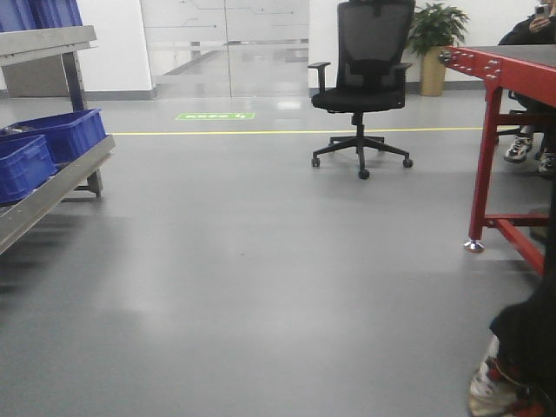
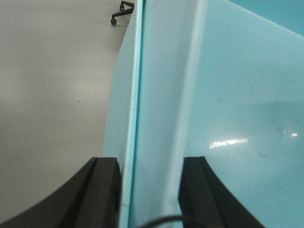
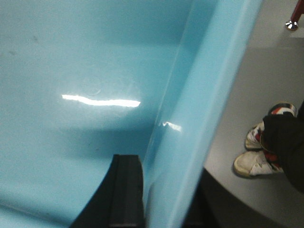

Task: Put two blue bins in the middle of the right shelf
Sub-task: 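Drive the base past the person alongside the dark blue bin shelf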

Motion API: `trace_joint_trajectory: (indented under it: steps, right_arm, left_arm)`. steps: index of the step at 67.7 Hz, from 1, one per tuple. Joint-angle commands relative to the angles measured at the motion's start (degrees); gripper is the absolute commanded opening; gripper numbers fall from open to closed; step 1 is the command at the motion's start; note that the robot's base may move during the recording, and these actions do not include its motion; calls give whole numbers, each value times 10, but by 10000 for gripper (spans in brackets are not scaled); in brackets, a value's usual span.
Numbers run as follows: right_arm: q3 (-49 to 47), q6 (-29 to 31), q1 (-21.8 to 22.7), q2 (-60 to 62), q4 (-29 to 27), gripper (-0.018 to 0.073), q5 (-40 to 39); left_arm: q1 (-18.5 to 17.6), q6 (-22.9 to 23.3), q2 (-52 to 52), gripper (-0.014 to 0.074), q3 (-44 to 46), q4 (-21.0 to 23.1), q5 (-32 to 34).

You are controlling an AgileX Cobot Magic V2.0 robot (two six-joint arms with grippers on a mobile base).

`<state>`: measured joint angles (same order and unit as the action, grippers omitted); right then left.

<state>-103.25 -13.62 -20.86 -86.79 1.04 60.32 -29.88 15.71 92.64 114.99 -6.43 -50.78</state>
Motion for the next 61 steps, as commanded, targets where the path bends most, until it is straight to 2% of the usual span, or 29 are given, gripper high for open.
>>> trace_joint_trajectory:
  steps: [1,61]
  right_arm:
    - [-8,11,-3,7,-18,-154,-59]
    - [-8,11,-3,7,-18,-154,-59]
  left_arm:
    - [-7,-15,-14,-111,10,31,43]
    - [-7,-15,-14,-111,10,30,43]
